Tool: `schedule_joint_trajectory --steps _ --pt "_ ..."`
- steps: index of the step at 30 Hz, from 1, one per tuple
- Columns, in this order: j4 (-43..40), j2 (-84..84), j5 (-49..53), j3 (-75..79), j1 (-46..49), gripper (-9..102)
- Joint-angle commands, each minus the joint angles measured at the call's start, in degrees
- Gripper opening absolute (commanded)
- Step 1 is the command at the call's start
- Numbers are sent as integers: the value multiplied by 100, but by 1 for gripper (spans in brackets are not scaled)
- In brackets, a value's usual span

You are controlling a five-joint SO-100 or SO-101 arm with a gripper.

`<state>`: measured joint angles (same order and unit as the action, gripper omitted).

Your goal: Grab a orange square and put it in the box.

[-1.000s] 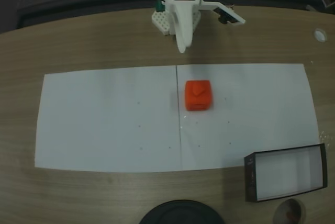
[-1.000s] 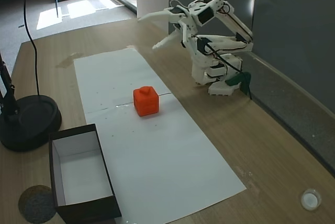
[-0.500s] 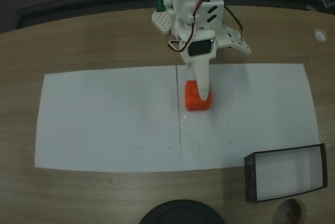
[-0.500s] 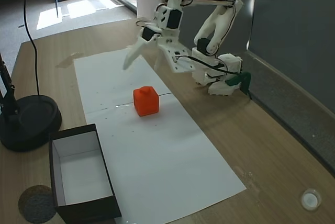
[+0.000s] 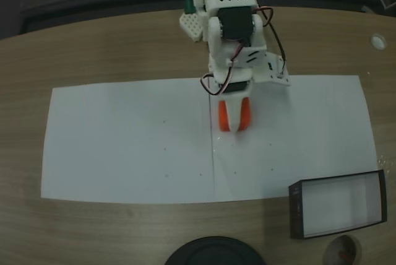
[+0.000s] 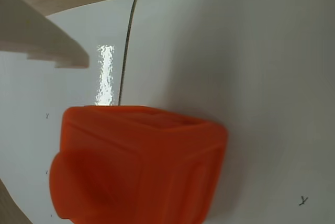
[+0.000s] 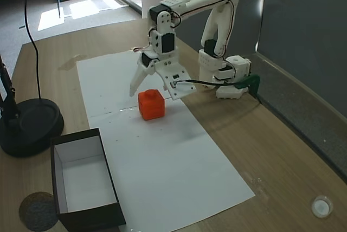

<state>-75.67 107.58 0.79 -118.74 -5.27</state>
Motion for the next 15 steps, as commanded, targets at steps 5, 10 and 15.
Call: schedule_joint_trajectory --steps 5,10,15 --pt "352 -220 -343 281 -299 40" --pt "527 -659 -334 308 -255 40" --pt "729 -1081 -325 290 -237 23"
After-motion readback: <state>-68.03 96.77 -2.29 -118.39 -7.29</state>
